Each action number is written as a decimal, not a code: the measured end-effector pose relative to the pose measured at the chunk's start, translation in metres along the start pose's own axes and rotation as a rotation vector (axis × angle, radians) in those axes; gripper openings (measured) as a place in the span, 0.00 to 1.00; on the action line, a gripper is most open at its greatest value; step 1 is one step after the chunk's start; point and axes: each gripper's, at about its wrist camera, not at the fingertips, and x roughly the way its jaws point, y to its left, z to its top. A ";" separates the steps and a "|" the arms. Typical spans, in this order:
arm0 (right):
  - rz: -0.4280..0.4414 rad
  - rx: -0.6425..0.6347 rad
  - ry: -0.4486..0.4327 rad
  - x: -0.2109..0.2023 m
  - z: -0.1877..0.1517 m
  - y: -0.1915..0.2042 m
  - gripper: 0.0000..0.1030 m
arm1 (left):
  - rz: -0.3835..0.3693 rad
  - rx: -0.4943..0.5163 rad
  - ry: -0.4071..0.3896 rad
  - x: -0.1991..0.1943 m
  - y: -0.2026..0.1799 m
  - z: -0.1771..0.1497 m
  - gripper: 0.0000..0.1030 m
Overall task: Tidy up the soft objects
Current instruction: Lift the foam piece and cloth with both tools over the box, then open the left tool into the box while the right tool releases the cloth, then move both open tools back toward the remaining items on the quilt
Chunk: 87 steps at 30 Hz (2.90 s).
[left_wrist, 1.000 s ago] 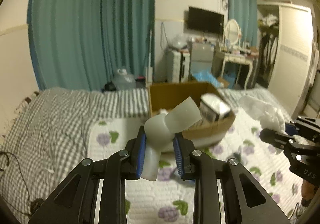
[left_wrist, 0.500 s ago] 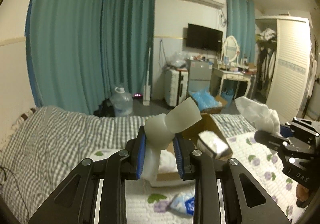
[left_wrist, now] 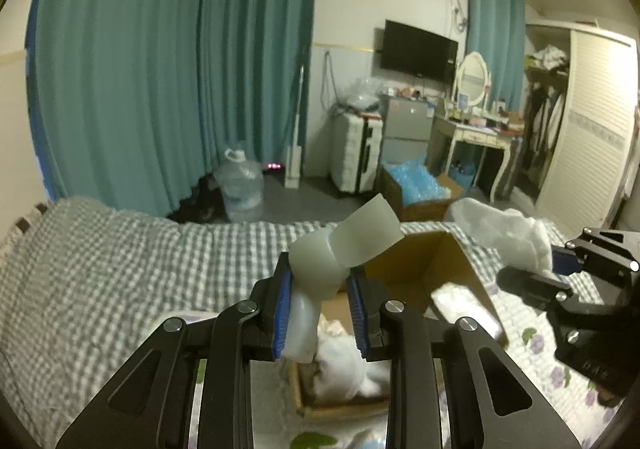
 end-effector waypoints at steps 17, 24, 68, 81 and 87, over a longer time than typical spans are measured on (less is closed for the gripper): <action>0.001 0.065 0.126 0.108 -0.028 -0.030 0.24 | -0.008 0.068 0.161 0.105 -0.035 -0.018 0.28; 0.025 0.110 0.160 0.118 -0.038 -0.043 0.25 | 0.000 0.109 0.247 0.124 -0.047 -0.033 0.32; -0.121 0.214 -0.189 -0.134 -0.016 0.013 1.00 | 0.237 -0.125 -0.136 -0.114 0.014 -0.005 0.84; -0.103 0.196 -0.193 -0.149 -0.028 0.032 1.00 | 0.294 -0.094 -0.104 -0.129 0.006 -0.035 0.92; -0.098 0.220 -0.176 -0.141 -0.039 0.026 1.00 | 0.277 -0.102 -0.068 -0.120 0.003 -0.047 0.92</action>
